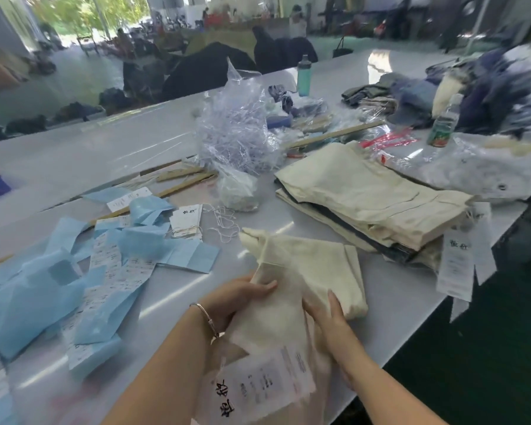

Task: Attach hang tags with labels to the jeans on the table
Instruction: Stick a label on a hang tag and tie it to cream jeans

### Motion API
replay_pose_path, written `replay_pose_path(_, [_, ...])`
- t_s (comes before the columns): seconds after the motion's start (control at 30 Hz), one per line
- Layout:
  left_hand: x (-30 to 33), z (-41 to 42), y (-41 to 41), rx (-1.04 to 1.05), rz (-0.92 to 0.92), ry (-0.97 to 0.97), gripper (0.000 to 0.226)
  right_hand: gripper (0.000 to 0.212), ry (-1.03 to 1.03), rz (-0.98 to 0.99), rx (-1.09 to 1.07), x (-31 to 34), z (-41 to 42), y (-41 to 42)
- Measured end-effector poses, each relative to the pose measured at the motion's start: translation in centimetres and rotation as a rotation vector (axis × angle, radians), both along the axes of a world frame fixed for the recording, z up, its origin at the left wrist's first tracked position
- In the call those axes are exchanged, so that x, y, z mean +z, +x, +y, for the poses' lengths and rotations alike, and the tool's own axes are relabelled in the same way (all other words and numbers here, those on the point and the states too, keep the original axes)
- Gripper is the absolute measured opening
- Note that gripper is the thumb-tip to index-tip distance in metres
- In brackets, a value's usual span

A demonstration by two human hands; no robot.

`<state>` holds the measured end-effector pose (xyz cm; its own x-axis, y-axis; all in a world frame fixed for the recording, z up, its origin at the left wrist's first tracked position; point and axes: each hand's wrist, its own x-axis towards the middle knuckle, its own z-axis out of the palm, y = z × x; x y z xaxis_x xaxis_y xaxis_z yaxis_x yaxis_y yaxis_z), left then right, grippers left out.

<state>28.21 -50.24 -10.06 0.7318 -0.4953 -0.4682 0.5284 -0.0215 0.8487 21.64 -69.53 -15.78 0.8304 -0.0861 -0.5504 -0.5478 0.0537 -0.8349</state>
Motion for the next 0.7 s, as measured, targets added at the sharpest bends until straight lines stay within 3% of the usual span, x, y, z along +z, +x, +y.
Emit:
replay_pose_path(0.07, [1.6,-1.4,0.3,0.104,-0.049,-0.097,0.020,0.068,0.190,-0.039,0.027,1.4,-1.0,0.8])
replay_pose_path(0.13, [3.3,-3.1,1.0,0.193,-0.108,-0.153,0.023,0.056,0.400,-0.072,0.003,1.8,-3.9,1.3])
replay_pose_path(0.3, [9.7,-9.1,4.7,0.411,-0.316,-0.197,0.036,0.083,0.844,-0.400,0.246,9.4,-13.4,5.0])
replay_pose_path(0.37, [13.4,-11.9,6.7,0.511,-0.457,-0.245,0.044,0.090,0.775,-0.562,0.305,13.9,-17.1,8.2])
replay_pose_path(0.47, [18.7,-16.5,9.4,0.630,-0.759,-0.287,0.030,0.106,0.487,-0.831,0.352,20.5,-21.8,13.5])
replay_pose_path(0.53, [21.5,-19.6,10.8,0.730,-0.947,-0.317,0.033,0.114,0.321,-1.014,0.360,24.6,-24.5,16.3])
replay_pose_path(0.63, [23.2,-23.0,12.6,0.759,-1.257,-0.374,0.045,0.111,0.132,-1.224,0.321,28.8,-28.1,19.5])
replay_pose_path(0.7, [21.7,-25.1,14.2,0.767,-1.280,-0.353,0.040,0.106,0.038,-1.257,0.286,28.7,-30.5,21.9])
